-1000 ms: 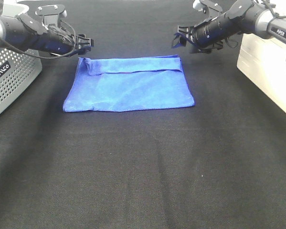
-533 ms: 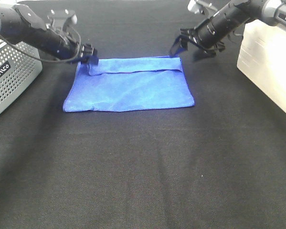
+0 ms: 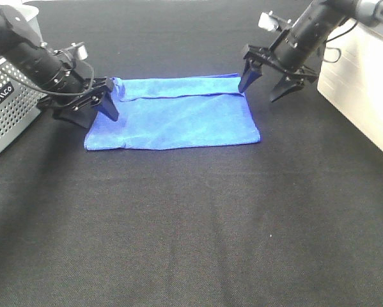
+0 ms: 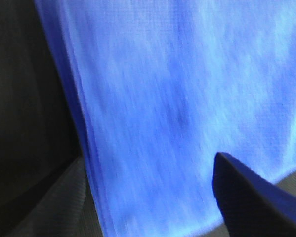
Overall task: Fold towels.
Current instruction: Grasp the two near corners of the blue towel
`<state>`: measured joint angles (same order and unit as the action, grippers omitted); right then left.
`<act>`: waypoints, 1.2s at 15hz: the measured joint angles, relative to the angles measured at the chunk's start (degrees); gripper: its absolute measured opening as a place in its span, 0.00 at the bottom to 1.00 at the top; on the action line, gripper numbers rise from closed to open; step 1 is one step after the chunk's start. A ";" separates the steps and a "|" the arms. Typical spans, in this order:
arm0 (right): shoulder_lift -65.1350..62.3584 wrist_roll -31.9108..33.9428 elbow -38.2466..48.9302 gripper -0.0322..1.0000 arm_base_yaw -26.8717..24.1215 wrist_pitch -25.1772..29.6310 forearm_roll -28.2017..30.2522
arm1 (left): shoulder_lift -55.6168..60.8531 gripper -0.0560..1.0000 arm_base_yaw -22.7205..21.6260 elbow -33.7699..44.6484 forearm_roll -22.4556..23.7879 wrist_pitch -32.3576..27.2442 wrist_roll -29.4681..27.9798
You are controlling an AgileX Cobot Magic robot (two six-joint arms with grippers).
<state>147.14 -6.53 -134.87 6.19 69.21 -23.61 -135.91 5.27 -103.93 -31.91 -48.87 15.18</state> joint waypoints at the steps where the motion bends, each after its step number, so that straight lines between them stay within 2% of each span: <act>1: -1.78 0.00 2.92 0.73 0.00 0.11 0.00 | 2.92 0.71 0.00 5.10 -0.06 2.23 -1.55; 3: -6.02 -0.29 10.43 0.72 0.00 0.40 0.17 | 6.59 0.71 -0.11 11.80 -0.06 4.70 -2.35; 6: -7.62 -0.34 13.41 0.72 0.00 0.63 0.00 | 6.82 0.71 -0.23 13.58 0.23 4.70 -2.58; 9: -7.33 -0.34 13.69 0.72 0.06 0.63 -0.06 | 6.88 0.71 -0.23 13.58 0.23 5.56 -3.09; 11: -5.96 -0.34 13.69 0.72 0.06 0.63 -0.11 | 6.88 0.71 -0.23 13.58 0.23 7.56 -5.56; 14: -3.44 -0.80 13.69 0.72 0.06 0.29 -2.52 | 6.65 0.71 0.11 13.58 -0.06 9.05 -6.02; 18: -1.15 -1.89 13.69 0.71 0.11 -2.41 -4.64 | 4.07 0.71 1.55 13.41 -2.58 9.63 -6.25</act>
<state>145.99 -8.42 -121.18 6.30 66.81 -28.25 -131.84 6.82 -90.53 -34.49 -39.25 8.94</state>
